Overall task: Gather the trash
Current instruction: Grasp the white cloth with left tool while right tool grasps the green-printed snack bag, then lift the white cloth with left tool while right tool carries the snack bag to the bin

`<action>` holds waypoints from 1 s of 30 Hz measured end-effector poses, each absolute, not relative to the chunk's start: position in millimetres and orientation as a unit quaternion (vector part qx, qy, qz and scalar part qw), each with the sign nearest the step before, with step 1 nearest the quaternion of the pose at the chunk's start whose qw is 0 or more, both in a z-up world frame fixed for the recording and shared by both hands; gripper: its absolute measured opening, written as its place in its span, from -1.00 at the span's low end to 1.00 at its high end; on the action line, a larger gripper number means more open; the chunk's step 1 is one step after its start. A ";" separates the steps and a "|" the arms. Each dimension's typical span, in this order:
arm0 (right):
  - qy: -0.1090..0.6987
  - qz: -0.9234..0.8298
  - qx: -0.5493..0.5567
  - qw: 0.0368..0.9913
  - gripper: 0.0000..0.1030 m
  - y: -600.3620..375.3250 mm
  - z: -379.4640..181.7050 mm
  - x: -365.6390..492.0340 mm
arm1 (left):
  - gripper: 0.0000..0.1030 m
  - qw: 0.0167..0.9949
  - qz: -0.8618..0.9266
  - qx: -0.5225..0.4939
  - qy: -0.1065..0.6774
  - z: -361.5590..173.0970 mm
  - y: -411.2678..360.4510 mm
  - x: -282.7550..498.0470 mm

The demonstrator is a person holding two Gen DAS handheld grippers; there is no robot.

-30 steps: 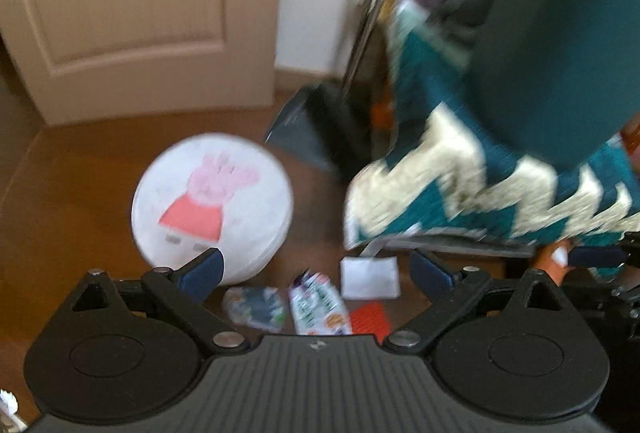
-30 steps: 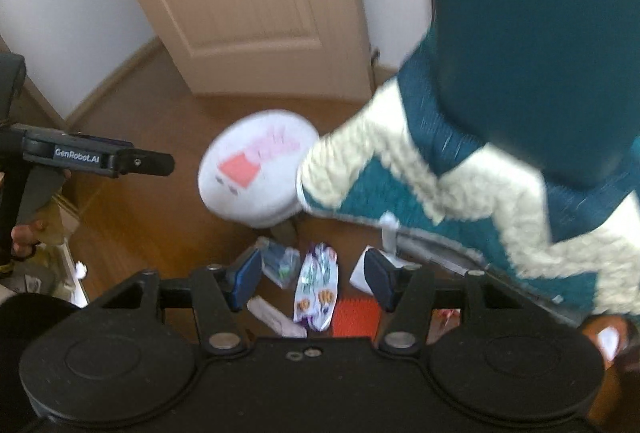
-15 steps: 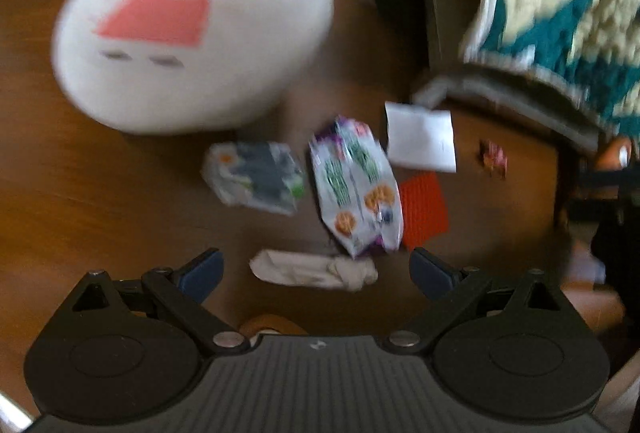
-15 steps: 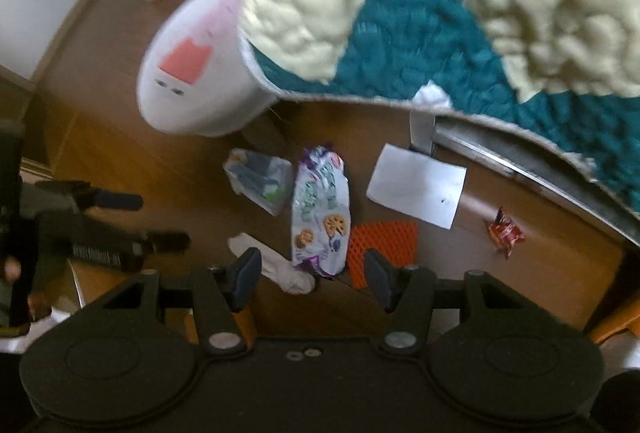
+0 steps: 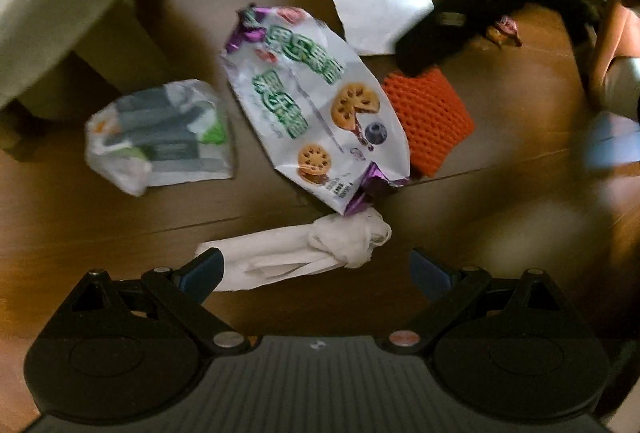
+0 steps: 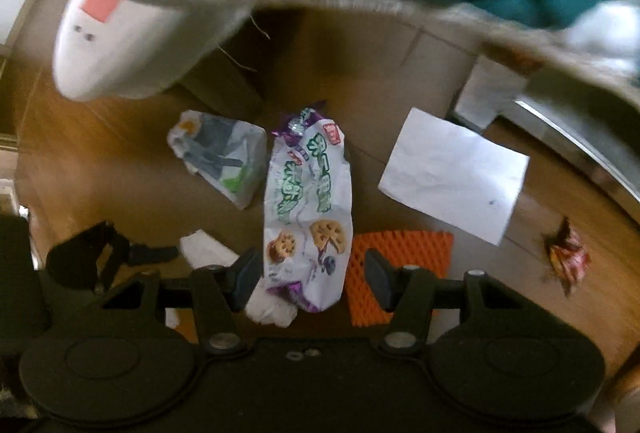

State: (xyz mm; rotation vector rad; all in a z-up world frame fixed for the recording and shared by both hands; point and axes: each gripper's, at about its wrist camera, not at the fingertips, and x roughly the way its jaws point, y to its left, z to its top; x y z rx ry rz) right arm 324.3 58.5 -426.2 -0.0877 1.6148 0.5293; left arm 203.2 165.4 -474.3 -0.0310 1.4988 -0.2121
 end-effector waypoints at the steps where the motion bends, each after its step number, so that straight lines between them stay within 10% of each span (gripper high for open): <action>1: 0.718 0.232 -0.040 0.655 0.10 61.4 -435.3 326.5 | 0.92 0.727 -0.098 -0.012 0.679 -480.0 161.8 203.5; 13: 0.746 0.203 -0.027 0.633 0.09 76.2 -503.1 347.9 | 0.68 0.728 -0.115 0.023 0.676 -517.8 142.9 201.0; 22: 0.740 0.216 -0.044 0.635 0.01 91.4 -512.0 340.7 | 0.14 0.720 -0.101 0.003 0.686 -530.6 147.3 201.5; 25: 0.738 0.220 -0.044 0.636 -0.57 95.0 -511.7 338.3 | 0.08 0.721 -0.100 -0.002 0.685 -530.7 149.1 202.1; 30: 0.732 0.220 -0.039 0.644 -0.72 98.0 -506.1 334.7 | -0.33 0.723 -0.100 -0.016 0.683 -528.2 151.5 203.4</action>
